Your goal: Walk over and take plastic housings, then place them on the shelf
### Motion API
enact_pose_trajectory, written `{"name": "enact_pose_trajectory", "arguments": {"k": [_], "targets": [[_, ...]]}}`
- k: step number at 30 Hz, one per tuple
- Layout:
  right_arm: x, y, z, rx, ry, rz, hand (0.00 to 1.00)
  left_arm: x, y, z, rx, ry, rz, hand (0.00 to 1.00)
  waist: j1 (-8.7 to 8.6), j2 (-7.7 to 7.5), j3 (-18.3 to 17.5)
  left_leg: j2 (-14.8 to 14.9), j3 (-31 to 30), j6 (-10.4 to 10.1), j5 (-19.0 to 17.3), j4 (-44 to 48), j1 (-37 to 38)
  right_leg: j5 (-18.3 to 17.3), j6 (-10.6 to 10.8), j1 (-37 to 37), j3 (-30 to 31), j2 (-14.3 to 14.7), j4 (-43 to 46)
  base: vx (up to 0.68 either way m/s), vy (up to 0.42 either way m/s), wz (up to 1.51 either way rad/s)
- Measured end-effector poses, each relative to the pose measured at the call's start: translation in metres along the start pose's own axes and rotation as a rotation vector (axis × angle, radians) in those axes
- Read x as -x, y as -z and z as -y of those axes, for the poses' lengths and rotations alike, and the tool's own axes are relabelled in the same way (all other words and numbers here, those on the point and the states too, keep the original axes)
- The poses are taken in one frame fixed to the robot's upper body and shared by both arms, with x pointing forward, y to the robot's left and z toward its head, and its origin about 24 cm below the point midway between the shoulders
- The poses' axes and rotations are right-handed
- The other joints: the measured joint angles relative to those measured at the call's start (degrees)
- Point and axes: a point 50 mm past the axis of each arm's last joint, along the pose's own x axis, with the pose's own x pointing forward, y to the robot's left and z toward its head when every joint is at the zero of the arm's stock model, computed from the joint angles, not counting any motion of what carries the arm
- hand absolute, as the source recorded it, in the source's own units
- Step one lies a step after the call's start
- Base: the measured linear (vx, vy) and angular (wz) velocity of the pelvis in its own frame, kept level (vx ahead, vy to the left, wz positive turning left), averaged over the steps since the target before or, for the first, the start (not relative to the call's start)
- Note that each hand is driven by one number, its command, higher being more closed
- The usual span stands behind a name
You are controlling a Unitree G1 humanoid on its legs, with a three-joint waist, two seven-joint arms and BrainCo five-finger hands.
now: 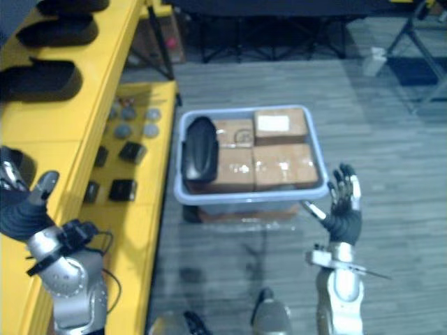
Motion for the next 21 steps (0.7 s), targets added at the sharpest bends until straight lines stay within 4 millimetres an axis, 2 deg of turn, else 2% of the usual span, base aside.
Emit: {"name": "enact_pose_trajectory", "arguments": {"k": [1, 2, 4, 5, 7, 8, 9, 11, 14, 16, 19, 21], "targets": [[-0.001, 0.012, 0.012, 0.015, 0.038, -0.059, 0.0, 0.011, 0.022, 0.006, -0.006, 0.083, -0.147, 0.0, 0.19, 1.34, -0.91, -1.06, -0.19, -0.7, -0.22, -2.27, 1.1, 0.23, 0.74, -0.72, 1.36, -0.13, -0.03, -0.03, 0.104, -0.43], [-0.002, 0.024, 0.02, 0.033, 0.069, -0.122, 0.0, 0.027, 0.054, 0.01, -0.049, 0.171, -0.339, 0.0, -0.06, 1.97, -1.32, -2.5, -0.1, -0.94, -0.07, -4.19, 1.19, 0.85, 1.69, -1.57, 1.53, -0.87, -0.57, -0.04, 0.125, -0.29], [-0.004, 0.038, 0.022, 0.037, 0.084, -0.183, 0.0, 0.042, 0.081, 0.012, -0.097, 0.253, -0.497, 0.0, -0.07, 2.27, -1.48, -3.61, -0.05, -1.41, 0.28, -5.61, 1.02, 1.51, 2.23, -2.49, 1.95, -1.61, -0.67, -0.07, 0.096, -0.02], [-0.007, 0.048, 0.021, 0.048, 0.083, -0.231, 0.0, 0.054, 0.095, 0.012, -0.123, 0.299, -0.592, 0.0, 0.07, 1.68, -1.1, -4.32, -0.17, -1.14, 0.63, -6.07, 0.97, 1.98, 2.56, -2.63, 2.03, -2.12, -0.78, -0.08, 0.077, 0.03], [-0.017, 0.057, 0.02, 0.084, 0.085, -0.267, 0.0, 0.072, 0.108, 0.012, -0.14, 0.367, -0.704, 0.0, 0.76, 1.17, -0.83, -5.41, -0.98, -0.77, 1.12, -6.72, 0.84, 2.65, 2.82, -2.46, 1.74, -2.96, -1.16, -0.1, 0.091, 0.18], [-0.031, 0.06, 0.021, 0.121, 0.096, -0.276, 0.0, 0.086, 0.118, 0.014, -0.15, 0.432, -0.79, 0.0, 1.61, 1.15, -0.81, -6.78, -2.03, -0.17, 1.92, -7.64, 0.66, 3.12, 3.28, -2.35, 1.15, -4.13, -1.24, -0.09, 0.086, 0.32], [-0.038, 0.06, 0.022, 0.137, 0.1, -0.274, 0.0, 0.092, 0.122, 0.014, -0.153, 0.448, -0.819, 0.0, 1.7, 1.18, -0.82, -7.39, -2.56, 0.1, 2.25, -7.87, 0.33, 3.33, 3.45, -2.36, 0.93, -4.6, -1.27, -0.07, 0.071, 0.41], [-0.07, 0.057, 0.016, 0.162, 0.113, -0.26, 0.0, 0.11, 0.135, 0.014, -0.176, 0.479, -0.914, 0.0, 2.32, 1.61, -0.61, -8.97, -4.6, 1.04, 3.04, -7.9, -1.26, 4.08, 3.94, -2.58, -0.59, -6.22, -1.31, -0.08, 0.072, 0.43], [-0.106, 0.046, 0.016, 0.201, 0.141, -0.244, 0.0, 0.126, 0.145, 0.014, -0.174, 0.508, -1.001, 0.0, 3.9, 2.21, 0.32, -10.35, -7.18, 1.57, 3.67, -7.4, -3.23, 4.73, 4.38, -2.66, -2.44, -7.74, -1.18, -0.11, 0.062, 0.49], [-0.138, 0.025, 0.013, 0.233, 0.152, -0.19, 0.0, 0.138, 0.15, 0.014, -0.157, 0.517, -1.062, 0.0, 5.72, 2.95, 2.39, -11.9, -9.48, 2.11, 4.51, -7.09, -5.48, 5.09, 4.68, -3.57, -4.21, -9.5, -0.17, -0.15, 0.066, 0.51], [-0.172, -0.002, 0.0, 0.267, 0.126, -0.128, 0.0, 0.157, 0.161, 0.004, -0.172, 0.492, -1.164, 0.0, 7.34, 3.87, 5.17, -12.75, -11.71, 2.51, 4.83, -4.86, -9.0, 5.62, 4.79, -4.99, -5.95, -10.78, 1.03, -0.16, 0.067, 0.41], [-0.185, -0.013, -0.003, 0.286, 0.127, -0.116, 0.0, 0.168, 0.165, -0.004, -0.176, 0.467, -1.217, 0.0, 8.5, 4.25, 5.46, -12.95, -13.04, 2.57, 4.83, -3.14, -11.58, 5.62, 4.79, -6.09, -7.14, -11.35, 1.98, -0.12, 0.068, 0.39]]}}
